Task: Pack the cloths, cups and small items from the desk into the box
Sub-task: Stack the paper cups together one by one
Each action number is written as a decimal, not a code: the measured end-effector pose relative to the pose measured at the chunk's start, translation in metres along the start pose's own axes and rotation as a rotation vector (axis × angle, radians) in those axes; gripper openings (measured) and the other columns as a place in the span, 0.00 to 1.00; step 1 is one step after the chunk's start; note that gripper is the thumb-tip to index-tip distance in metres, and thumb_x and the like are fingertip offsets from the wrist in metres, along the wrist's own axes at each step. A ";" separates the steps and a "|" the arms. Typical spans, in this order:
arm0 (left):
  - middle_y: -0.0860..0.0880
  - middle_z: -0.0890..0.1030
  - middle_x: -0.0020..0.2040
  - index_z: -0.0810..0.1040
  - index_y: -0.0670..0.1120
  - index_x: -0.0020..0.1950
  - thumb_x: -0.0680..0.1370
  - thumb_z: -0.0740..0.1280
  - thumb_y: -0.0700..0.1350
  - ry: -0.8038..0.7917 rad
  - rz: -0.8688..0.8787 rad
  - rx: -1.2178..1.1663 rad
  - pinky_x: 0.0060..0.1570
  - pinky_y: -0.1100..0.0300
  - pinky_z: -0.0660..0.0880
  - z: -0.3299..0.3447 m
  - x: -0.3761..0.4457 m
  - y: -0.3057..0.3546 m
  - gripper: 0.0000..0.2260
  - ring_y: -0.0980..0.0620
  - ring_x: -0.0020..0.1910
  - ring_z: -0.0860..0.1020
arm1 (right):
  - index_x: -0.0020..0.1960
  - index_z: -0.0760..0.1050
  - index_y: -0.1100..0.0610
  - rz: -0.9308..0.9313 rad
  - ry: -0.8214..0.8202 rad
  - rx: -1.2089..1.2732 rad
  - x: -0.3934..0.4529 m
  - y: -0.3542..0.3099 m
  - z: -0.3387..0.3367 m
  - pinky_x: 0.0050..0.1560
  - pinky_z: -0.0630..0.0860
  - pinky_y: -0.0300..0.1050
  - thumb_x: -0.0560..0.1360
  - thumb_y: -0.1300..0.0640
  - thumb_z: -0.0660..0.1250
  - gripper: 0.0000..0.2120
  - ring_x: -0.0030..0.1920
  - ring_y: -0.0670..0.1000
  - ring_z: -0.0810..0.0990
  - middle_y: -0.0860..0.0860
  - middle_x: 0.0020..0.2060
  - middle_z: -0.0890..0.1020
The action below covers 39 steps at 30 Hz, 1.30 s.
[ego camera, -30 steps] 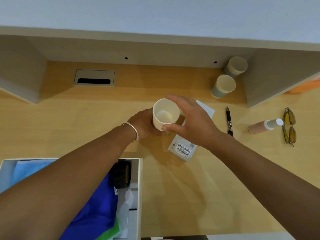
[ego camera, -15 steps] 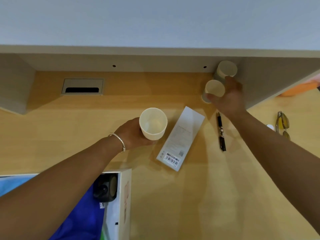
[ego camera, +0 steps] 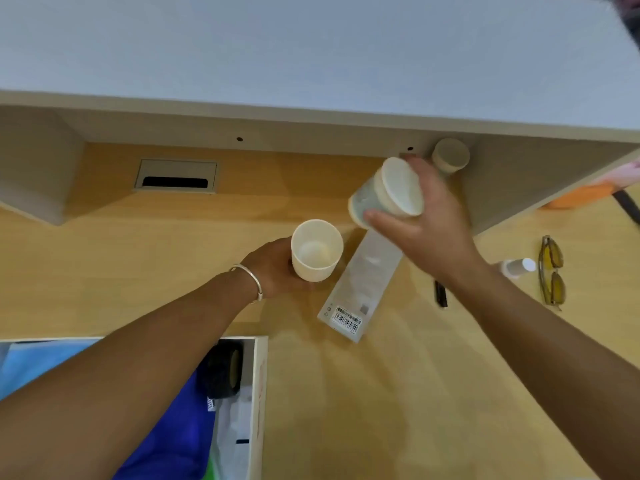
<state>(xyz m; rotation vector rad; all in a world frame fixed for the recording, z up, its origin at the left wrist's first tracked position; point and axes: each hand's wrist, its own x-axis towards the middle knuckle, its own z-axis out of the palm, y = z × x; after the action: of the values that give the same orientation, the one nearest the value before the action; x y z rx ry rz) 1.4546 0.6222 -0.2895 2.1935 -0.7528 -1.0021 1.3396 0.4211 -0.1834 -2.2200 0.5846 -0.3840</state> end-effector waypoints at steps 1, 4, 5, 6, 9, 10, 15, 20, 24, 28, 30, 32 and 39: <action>0.65 0.78 0.47 0.71 0.67 0.50 0.58 0.75 0.60 -0.005 0.011 -0.024 0.50 0.59 0.72 0.000 0.000 0.001 0.24 0.56 0.51 0.77 | 0.70 0.65 0.50 -0.041 -0.026 -0.023 -0.010 -0.017 0.000 0.59 0.66 0.33 0.65 0.42 0.74 0.37 0.60 0.42 0.71 0.45 0.62 0.74; 0.62 0.79 0.49 0.72 0.62 0.55 0.63 0.78 0.51 -0.028 0.066 -0.032 0.48 0.64 0.73 -0.001 0.000 0.003 0.24 0.55 0.52 0.78 | 0.72 0.62 0.49 -0.130 -0.129 -0.085 -0.025 -0.053 0.006 0.55 0.64 0.30 0.65 0.40 0.73 0.40 0.57 0.39 0.67 0.42 0.60 0.70; 0.62 0.78 0.48 0.71 0.61 0.55 0.65 0.78 0.49 -0.034 0.087 -0.014 0.46 0.66 0.71 -0.002 0.000 0.004 0.24 0.55 0.51 0.78 | 0.73 0.61 0.49 -0.144 -0.167 -0.124 -0.026 -0.059 0.010 0.53 0.65 0.34 0.66 0.39 0.73 0.40 0.56 0.40 0.68 0.43 0.59 0.70; 0.62 0.77 0.48 0.70 0.60 0.56 0.66 0.77 0.47 -0.040 0.102 -0.001 0.46 0.66 0.71 -0.003 0.000 0.004 0.25 0.54 0.51 0.78 | 0.73 0.60 0.49 -0.153 -0.203 -0.172 -0.027 -0.063 0.014 0.52 0.66 0.38 0.66 0.39 0.72 0.41 0.56 0.42 0.69 0.44 0.60 0.71; 0.54 0.80 0.52 0.72 0.55 0.60 0.67 0.76 0.45 -0.066 0.105 0.018 0.54 0.54 0.74 -0.004 -0.001 0.004 0.24 0.49 0.54 0.78 | 0.74 0.59 0.49 -0.199 -0.264 -0.346 -0.027 -0.062 0.028 0.46 0.69 0.45 0.67 0.38 0.69 0.41 0.54 0.50 0.72 0.48 0.60 0.71; 0.53 0.80 0.53 0.72 0.54 0.60 0.67 0.75 0.46 -0.073 0.095 0.040 0.55 0.52 0.75 -0.004 -0.001 0.004 0.24 0.48 0.54 0.78 | 0.74 0.58 0.50 -0.214 -0.268 -0.396 -0.028 -0.059 0.032 0.44 0.68 0.44 0.68 0.38 0.69 0.40 0.53 0.51 0.73 0.49 0.60 0.71; 0.54 0.81 0.48 0.72 0.59 0.52 0.61 0.71 0.56 -0.098 0.032 0.050 0.54 0.47 0.76 -0.005 -0.004 0.008 0.21 0.48 0.50 0.79 | 0.75 0.57 0.53 -0.271 -0.320 -0.483 -0.030 -0.037 0.051 0.48 0.64 0.42 0.69 0.41 0.71 0.41 0.58 0.53 0.72 0.52 0.62 0.71; 0.60 0.80 0.47 0.70 0.70 0.45 0.58 0.66 0.63 -0.066 0.019 0.010 0.53 0.49 0.76 -0.004 -0.005 0.004 0.17 0.51 0.49 0.79 | 0.77 0.50 0.57 -0.274 -0.394 -0.459 -0.038 -0.021 0.065 0.71 0.58 0.49 0.68 0.35 0.69 0.50 0.74 0.53 0.57 0.54 0.76 0.59; 0.61 0.81 0.47 0.70 0.74 0.45 0.59 0.68 0.64 -0.063 0.005 -0.058 0.54 0.50 0.76 -0.001 -0.004 0.007 0.16 0.53 0.49 0.80 | 0.78 0.42 0.47 -0.159 -0.414 -0.214 -0.040 -0.010 0.064 0.69 0.56 0.43 0.66 0.30 0.66 0.52 0.75 0.45 0.51 0.47 0.77 0.52; 0.66 0.77 0.44 0.70 0.70 0.45 0.57 0.73 0.64 -0.016 -0.019 0.004 0.47 0.58 0.73 -0.001 -0.003 0.005 0.20 0.56 0.48 0.78 | 0.76 0.56 0.50 0.060 -0.056 0.024 -0.019 0.031 0.039 0.63 0.67 0.41 0.71 0.39 0.69 0.40 0.68 0.46 0.67 0.51 0.70 0.68; 0.64 0.77 0.46 0.69 0.70 0.46 0.58 0.75 0.60 -0.011 -0.030 -0.001 0.50 0.58 0.72 -0.001 -0.001 0.003 0.22 0.54 0.52 0.78 | 0.72 0.65 0.56 0.187 0.100 -0.004 0.010 0.066 0.019 0.63 0.70 0.48 0.72 0.47 0.71 0.32 0.64 0.51 0.73 0.54 0.64 0.74; 0.62 0.78 0.50 0.69 0.72 0.47 0.57 0.76 0.59 -0.012 -0.033 -0.031 0.54 0.54 0.74 0.000 0.000 0.003 0.23 0.54 0.53 0.78 | 0.64 0.72 0.60 0.247 0.196 -0.058 0.045 0.098 0.001 0.55 0.74 0.43 0.70 0.49 0.71 0.26 0.56 0.54 0.78 0.57 0.56 0.79; 0.63 0.76 0.51 0.69 0.68 0.51 0.53 0.74 0.61 -0.006 -0.024 -0.117 0.60 0.52 0.72 -0.001 -0.001 0.006 0.29 0.52 0.57 0.76 | 0.69 0.65 0.57 0.423 0.126 -0.287 0.135 0.175 -0.009 0.64 0.68 0.49 0.68 0.40 0.70 0.36 0.65 0.55 0.72 0.56 0.65 0.73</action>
<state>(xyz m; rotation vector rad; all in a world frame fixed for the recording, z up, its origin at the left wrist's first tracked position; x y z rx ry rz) 1.4534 0.6197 -0.2844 2.1044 -0.6557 -1.0388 1.4003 0.2431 -0.3000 -2.2689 1.2138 -0.2292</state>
